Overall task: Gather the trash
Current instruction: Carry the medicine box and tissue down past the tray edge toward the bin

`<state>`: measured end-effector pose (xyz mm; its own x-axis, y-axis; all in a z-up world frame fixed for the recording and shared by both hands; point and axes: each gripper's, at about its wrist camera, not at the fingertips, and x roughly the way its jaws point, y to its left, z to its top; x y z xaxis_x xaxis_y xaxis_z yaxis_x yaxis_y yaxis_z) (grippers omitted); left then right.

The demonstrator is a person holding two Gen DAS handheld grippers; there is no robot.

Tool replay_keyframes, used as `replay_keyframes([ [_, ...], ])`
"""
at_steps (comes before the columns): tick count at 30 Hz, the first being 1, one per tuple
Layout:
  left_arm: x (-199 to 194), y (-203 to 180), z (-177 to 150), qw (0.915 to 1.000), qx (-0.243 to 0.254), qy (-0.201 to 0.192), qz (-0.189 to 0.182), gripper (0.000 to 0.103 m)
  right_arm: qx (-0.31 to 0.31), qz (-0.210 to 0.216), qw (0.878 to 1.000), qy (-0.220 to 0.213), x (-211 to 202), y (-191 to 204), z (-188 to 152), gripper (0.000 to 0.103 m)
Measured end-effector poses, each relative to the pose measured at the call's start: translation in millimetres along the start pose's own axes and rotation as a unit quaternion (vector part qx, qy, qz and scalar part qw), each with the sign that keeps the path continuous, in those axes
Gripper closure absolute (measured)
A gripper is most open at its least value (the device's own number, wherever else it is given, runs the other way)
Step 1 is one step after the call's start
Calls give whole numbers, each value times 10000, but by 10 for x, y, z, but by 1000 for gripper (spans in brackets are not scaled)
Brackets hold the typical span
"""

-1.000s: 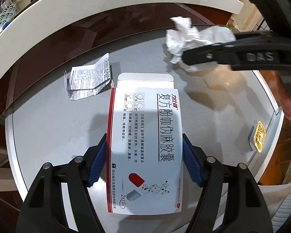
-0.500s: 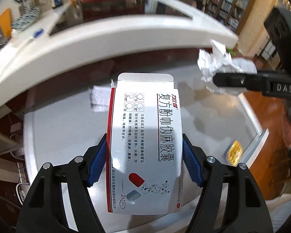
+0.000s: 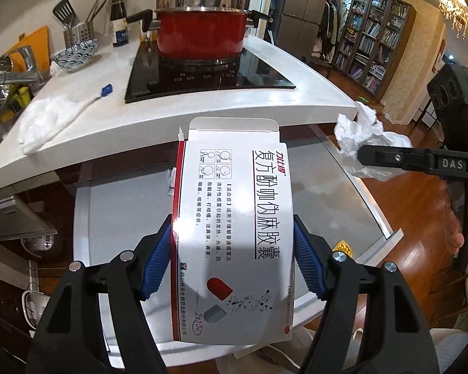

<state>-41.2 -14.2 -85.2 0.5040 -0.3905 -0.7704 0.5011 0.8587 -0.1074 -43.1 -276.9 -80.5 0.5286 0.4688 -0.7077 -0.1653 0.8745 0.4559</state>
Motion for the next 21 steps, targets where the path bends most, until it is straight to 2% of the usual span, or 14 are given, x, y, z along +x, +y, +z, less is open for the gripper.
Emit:
replay_keyframes([
  [8, -184, -116, -147, 9999, 122, -47, 63, 32, 95, 60, 9999, 40, -193, 38, -237, 69],
  [14, -328, -210, -276, 9994, 305, 20, -134, 32, 195, 358, 9990, 180, -330, 86, -467, 69],
  [17, -388, -285, -406, 9981, 451, 185, -364, 32, 143, 393, 9984, 381, -356, 148, -649, 69],
  [21, -369, -416, -698, 9923, 815, 689, -628, 32, 186, 412, 9954, 847, -283, 164, -976, 69],
])
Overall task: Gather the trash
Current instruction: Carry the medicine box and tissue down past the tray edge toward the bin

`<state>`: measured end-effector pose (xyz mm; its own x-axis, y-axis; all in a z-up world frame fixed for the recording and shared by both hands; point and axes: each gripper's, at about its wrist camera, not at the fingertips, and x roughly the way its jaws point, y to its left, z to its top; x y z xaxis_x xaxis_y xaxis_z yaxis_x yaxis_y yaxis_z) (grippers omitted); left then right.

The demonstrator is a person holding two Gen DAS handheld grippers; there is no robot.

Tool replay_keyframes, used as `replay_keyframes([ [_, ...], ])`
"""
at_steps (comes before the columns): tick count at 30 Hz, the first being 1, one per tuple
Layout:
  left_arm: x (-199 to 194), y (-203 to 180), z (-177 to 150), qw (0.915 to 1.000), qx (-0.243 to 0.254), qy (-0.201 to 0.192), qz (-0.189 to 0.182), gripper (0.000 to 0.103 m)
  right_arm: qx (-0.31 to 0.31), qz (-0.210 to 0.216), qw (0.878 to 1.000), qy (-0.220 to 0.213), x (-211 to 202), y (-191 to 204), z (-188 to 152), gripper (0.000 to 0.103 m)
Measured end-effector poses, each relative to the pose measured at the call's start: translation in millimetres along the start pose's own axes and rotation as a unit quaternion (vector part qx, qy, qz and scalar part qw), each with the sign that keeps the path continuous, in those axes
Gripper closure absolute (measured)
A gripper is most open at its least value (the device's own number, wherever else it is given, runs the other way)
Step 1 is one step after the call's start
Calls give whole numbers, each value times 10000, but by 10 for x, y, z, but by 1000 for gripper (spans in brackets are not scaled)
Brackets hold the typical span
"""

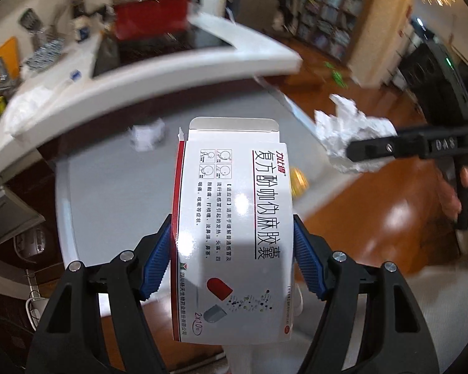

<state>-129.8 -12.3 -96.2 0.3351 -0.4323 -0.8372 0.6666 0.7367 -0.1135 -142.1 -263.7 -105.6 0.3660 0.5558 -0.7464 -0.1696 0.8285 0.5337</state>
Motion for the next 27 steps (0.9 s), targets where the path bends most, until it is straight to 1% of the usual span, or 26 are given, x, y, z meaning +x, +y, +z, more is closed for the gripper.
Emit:
replay_keyframes([
  [3, 111, -108, -183, 9990, 173, 382, -166, 32, 19, -51, 9992, 387, 137, -26, -237, 69],
  [6, 232, -241, -361, 9959, 370, 732, -389, 32, 52, -110, 9971, 754, 291, -53, -452, 69],
  [7, 307, -296, -427, 9934, 500, 923, -470, 32, 45, -127, 9960, 886, 355, -63, -520, 69],
  [9, 462, -335, -513, 9889, 565, 1237, -605, 32, 196, -138, 9934, 1120, 499, -135, -628, 69],
  [11, 721, -337, -619, 9815, 463, 1657, -845, 32, 376, -230, 9912, 1249, 626, -224, -686, 69],
  [14, 1087, -285, -723, 9708, 293, 2173, -976, 32, 497, -449, 9878, 1405, 841, -337, -715, 69],
  [15, 1257, -266, -758, 9641, 242, 2431, -1043, 32, 539, -521, 9858, 1499, 920, -360, -721, 69],
  [16, 1349, -259, -779, 9612, 211, 2541, -1048, 32, 586, -621, 9839, 1570, 1006, -394, -725, 69],
  [18, 1533, -247, -793, 9581, 192, 2682, -982, 32, 631, -689, 9815, 1673, 1128, -444, -729, 69],
  [19, 1642, -229, -791, 9536, 127, 2825, -1030, 32, 702, -745, 9796, 1731, 1201, -480, -729, 69],
  [21, 1806, -199, -775, 9486, -26, 2988, -1046, 32, 766, -805, 9777, 1780, 1282, -522, -738, 68],
  [23, 1875, -173, -753, 9483, -71, 3013, -996, 32, 749, -934, 9766, 1788, 1341, -545, -740, 68],
  [24, 1905, -171, -736, 9487, -90, 3006, -971, 32, 754, -952, 9769, 1760, 1352, -544, -737, 66],
  [27, 1946, -159, -709, 9482, -220, 2996, -1037, 31, 845, -977, 9768, 1710, 1384, -577, -743, 63],
])
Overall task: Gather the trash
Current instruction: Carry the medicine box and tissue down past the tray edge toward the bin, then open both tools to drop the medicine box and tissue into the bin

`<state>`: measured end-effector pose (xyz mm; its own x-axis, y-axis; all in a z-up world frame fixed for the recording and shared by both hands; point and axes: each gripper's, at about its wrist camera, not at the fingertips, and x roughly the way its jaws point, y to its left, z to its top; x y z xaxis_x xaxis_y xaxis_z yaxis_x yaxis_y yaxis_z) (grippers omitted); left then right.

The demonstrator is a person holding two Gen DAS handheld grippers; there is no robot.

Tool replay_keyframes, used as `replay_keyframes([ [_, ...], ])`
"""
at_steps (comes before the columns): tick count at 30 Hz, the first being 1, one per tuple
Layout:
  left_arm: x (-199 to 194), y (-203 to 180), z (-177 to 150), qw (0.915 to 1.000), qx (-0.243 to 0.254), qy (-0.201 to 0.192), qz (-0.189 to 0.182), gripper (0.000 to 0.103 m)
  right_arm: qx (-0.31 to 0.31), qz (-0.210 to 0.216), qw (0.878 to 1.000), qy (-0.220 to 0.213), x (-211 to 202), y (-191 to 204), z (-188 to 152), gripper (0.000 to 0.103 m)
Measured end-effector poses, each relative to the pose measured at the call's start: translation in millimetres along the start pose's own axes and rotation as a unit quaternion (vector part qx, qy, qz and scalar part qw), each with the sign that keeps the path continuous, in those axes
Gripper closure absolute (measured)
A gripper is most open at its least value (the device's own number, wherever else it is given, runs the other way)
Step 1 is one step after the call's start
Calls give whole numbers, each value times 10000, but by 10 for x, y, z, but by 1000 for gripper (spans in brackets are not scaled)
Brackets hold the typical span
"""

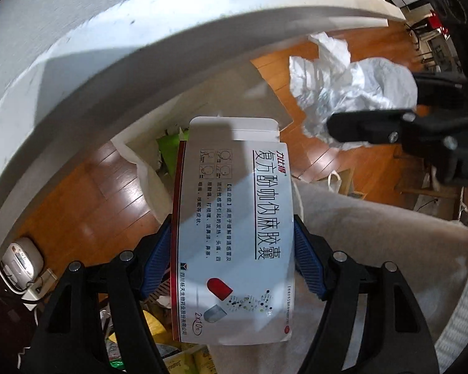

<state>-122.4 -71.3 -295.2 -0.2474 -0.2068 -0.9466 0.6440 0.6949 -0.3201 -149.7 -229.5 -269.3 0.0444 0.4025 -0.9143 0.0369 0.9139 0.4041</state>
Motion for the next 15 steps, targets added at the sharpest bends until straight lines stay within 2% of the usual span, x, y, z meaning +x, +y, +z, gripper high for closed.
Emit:
replay_keyframes([
  [2, 9, 14, 0, 9997, -155, 48, -189, 24, 134, 58, 9999, 40, 79, -41, 11, 62],
  [4, 7, 40, 35, 9986, -369, 68, -373, 21, 263, 106, 9995, 99, 134, -74, 33, 59],
  [12, -59, 60, 31, 9981, -524, -40, -326, 20, 464, 243, 9983, 246, 177, -150, 17, 36],
  [15, -53, 152, -4, 9978, -573, -75, -333, 20, 509, 267, 9977, 349, 185, -173, 39, 31],
])
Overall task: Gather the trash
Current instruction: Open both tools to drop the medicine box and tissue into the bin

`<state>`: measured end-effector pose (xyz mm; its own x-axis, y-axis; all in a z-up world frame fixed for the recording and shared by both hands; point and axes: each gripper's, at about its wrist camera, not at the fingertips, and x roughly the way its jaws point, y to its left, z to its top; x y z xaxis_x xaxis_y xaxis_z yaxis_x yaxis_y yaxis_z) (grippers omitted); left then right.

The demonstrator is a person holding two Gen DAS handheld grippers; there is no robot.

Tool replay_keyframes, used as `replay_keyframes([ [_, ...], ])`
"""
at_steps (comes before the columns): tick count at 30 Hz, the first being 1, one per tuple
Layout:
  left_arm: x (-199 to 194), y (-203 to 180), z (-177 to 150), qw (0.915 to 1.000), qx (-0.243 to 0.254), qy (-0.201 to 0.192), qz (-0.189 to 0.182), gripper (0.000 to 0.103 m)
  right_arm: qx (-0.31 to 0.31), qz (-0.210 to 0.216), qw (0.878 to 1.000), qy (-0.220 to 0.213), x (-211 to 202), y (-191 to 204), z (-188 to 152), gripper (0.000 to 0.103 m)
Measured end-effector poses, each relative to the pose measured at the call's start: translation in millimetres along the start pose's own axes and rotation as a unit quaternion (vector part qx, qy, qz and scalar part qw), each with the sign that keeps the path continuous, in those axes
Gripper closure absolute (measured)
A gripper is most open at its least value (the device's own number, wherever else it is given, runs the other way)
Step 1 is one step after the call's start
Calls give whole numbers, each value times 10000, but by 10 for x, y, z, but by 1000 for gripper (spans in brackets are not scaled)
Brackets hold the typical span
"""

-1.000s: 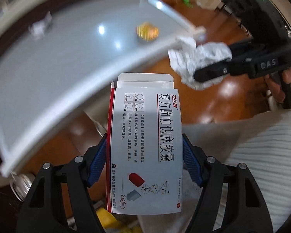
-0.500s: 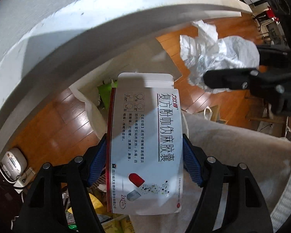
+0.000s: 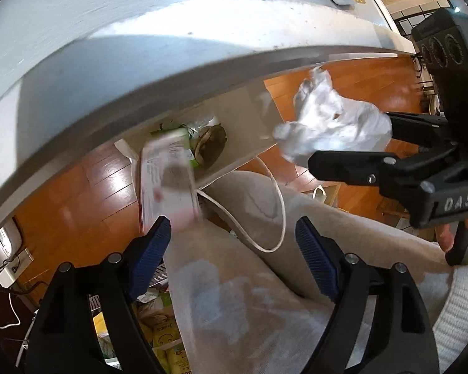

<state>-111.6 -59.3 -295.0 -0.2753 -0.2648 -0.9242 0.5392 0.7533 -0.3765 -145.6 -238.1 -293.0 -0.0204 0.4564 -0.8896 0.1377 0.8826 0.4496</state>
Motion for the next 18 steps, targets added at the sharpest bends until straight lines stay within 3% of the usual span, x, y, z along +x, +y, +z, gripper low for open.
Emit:
replay_keyframes([
  [3, -21, -2, -59, 10000, -29, -45, 9, 20, -26, 1, 10000, 42, -9, -20, 42, 24],
  [13, -380, -103, -265, 9993, 103, -312, 187, 20, -466, -68, 9985, 280, -363, 160, -136, 23],
  [16, -632, -147, -319, 9978, 97, -602, 257, 20, -583, 35, 9982, 164, -615, 241, -221, 20],
  [18, -860, -177, -292, 9956, 77, -866, 356, 20, -747, 5, 9971, -144, -856, 388, -252, 16],
])
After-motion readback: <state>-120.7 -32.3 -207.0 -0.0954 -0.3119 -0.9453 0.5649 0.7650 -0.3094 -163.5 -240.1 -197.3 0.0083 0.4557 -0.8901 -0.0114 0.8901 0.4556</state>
